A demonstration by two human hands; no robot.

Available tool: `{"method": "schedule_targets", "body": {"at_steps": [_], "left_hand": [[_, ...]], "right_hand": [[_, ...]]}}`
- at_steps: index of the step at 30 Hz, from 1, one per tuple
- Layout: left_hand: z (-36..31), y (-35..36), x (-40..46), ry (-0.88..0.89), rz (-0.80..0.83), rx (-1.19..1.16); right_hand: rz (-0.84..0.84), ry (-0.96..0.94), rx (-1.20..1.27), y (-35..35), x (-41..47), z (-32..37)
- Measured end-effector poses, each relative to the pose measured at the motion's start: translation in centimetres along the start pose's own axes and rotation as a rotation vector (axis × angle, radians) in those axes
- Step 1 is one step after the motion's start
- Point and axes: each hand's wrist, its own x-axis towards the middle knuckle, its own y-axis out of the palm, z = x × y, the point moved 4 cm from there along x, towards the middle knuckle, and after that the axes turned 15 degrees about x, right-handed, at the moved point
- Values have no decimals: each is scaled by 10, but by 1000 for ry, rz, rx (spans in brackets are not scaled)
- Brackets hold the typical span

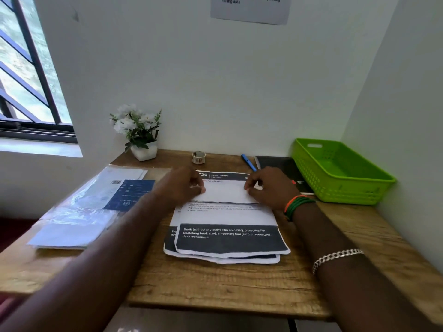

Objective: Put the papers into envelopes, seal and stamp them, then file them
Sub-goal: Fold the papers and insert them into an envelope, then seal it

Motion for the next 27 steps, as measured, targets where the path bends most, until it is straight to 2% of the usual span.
{"method": "schedule_targets", "body": {"at_steps": [3,8,11,15,20,24,27], "left_hand": [[-2,-10,-13,-1,5,-18],[40,-57,-69,-14,-23,-1],[95,-74,-133,-107,-69,22],[144,-81,-197,-120,-132,-9],[136,-86,-209,-41,-202,-41],[140,-86,-212,-30,-151,-232],[143,-86,-214,-58,-128,-289]], "right_hand": [[77,97,-101,2,-7,6],[-60,-17,-29,-6,-15,49],[12,-88,85,11,-22,100],[186,-203,203,57,-23,173],[310,-331,237,128,-22,239],[339,-290,210,163,-15,256],[359,-242,175,175,-8,254]]}}
